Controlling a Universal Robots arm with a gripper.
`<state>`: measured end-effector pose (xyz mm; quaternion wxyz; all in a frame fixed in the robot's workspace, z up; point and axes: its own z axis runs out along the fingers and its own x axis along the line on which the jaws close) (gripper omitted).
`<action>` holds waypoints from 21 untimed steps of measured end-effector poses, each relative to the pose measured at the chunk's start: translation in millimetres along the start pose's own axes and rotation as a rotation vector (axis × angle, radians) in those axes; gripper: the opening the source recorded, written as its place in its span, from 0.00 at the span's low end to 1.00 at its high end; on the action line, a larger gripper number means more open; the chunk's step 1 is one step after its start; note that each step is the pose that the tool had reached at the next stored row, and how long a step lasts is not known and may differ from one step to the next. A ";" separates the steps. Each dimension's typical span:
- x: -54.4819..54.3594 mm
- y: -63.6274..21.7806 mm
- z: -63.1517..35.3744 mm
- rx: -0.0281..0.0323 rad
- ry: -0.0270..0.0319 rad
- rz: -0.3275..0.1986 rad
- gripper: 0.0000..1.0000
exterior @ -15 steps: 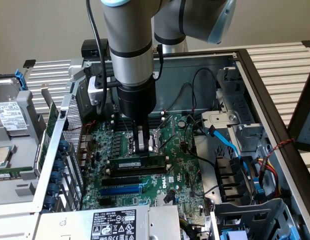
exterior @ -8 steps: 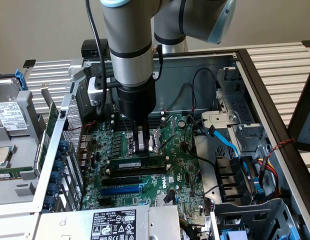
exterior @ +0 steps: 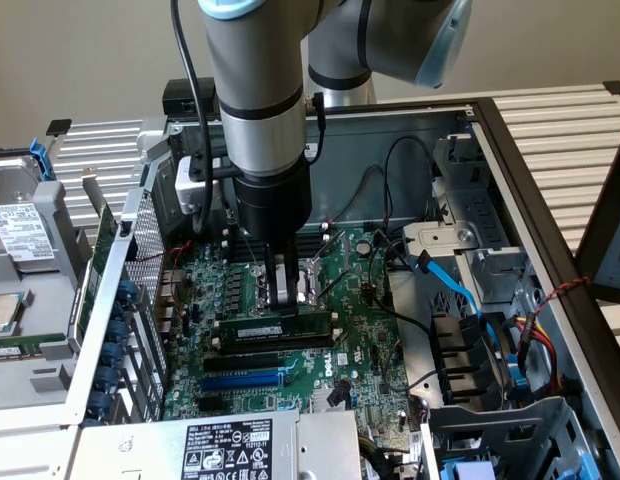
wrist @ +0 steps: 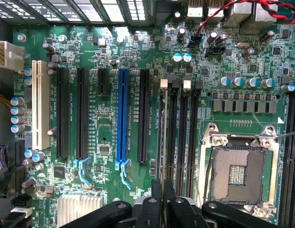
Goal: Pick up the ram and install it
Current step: 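Insert the ram into the slot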
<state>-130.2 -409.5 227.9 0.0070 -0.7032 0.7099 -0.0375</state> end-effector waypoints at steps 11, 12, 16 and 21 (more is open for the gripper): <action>-0.1 1.3 2.5 0.0048 -0.0036 0.000 0.13; -0.2 1.7 3.0 0.0052 -0.0037 0.001 0.13; -0.2 3.2 4.3 0.0067 -0.0038 0.001 0.15; 0.1 2.8 -2.9 -0.0139 -0.0036 0.000 0.22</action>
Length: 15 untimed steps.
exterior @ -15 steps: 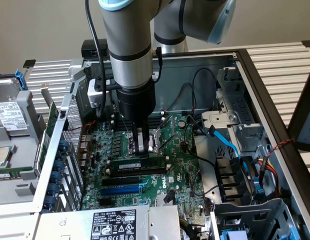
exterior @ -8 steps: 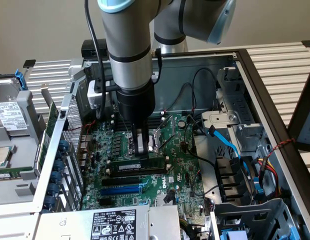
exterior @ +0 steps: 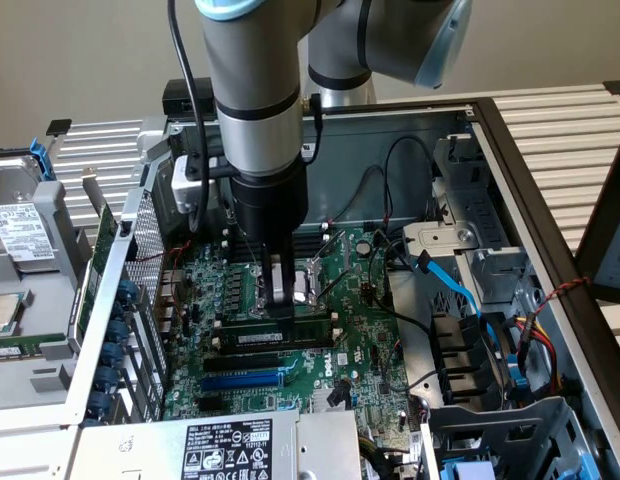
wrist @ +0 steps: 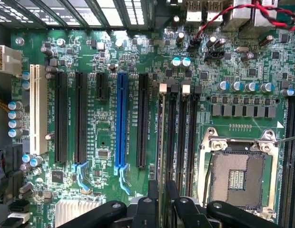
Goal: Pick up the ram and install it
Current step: 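Insert the ram into the slot, then press down the ram until it locks into place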
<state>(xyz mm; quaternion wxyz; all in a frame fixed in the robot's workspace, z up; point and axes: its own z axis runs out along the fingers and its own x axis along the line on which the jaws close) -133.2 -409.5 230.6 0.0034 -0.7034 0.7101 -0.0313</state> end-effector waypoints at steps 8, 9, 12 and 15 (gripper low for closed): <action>0.5 -0.4 -9.4 -0.0198 -0.0001 -0.001 0.22; 0.6 -0.5 -10.0 -0.0203 -0.0001 -0.001 0.22; 0.5 -0.6 -10.9 -0.0222 -0.0004 -0.001 0.22; 0.6 -0.6 -12.2 -0.0298 0.0000 -0.001 0.22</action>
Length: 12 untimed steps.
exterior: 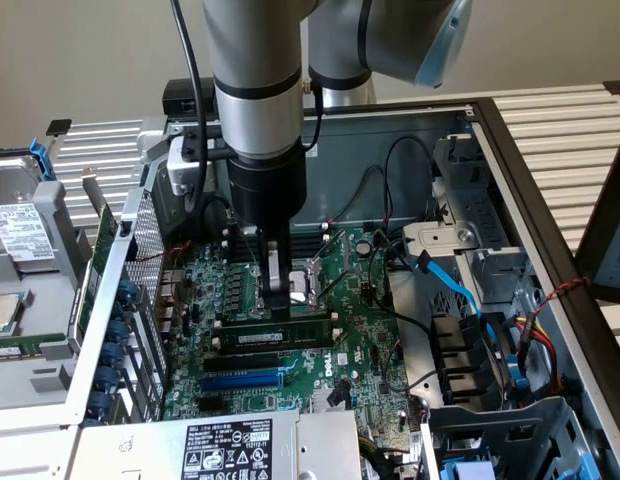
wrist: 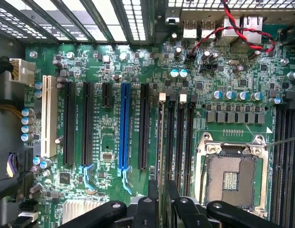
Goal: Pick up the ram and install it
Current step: 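Press down the ram until it locks into place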
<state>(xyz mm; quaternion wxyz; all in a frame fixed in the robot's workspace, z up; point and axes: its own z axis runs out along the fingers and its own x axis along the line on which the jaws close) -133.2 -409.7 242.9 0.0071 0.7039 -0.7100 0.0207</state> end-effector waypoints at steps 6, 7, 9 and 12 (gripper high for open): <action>0.0 0.1 -2.4 -0.0238 0.0010 -0.001 0.22; -0.7 0.1 -2.3 -0.0243 0.0025 -0.001 0.22; -2.9 0.0 -2.0 -0.0243 0.0080 -0.001 0.20; -3.4 0.1 0.1 -0.0240 0.0221 -0.001 0.10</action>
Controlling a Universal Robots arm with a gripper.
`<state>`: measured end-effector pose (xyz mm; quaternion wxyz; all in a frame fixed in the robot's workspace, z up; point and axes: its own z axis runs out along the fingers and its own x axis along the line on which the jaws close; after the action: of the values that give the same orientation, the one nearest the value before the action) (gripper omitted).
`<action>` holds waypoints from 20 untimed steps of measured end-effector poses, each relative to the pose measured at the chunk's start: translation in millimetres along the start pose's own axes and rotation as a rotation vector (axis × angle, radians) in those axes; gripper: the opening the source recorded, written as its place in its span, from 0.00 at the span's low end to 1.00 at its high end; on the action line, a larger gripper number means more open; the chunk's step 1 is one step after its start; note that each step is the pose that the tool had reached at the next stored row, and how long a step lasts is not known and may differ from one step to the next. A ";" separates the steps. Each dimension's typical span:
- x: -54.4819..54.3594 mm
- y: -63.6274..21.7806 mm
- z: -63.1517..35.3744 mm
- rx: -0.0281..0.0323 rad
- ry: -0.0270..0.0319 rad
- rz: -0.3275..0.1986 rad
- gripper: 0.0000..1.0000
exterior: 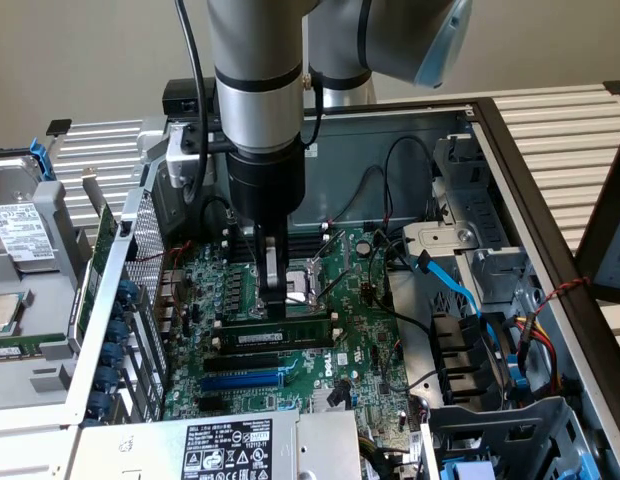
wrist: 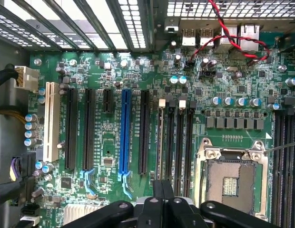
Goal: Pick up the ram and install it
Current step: 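Press down the ram until it locks into place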
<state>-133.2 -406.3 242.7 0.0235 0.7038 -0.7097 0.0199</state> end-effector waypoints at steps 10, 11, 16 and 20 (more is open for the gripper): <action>-0.6 0.2 7.4 0.0000 0.0053 0.000 0.10; -0.6 0.3 8.0 -0.0001 0.0041 0.000 0.10; -0.8 0.9 10.7 -0.0005 -0.0012 0.000 0.10; -0.9 1.2 12.4 -0.0011 -0.0058 0.000 0.10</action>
<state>-134.5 -406.1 230.2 0.0218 0.7039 -0.7098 0.0175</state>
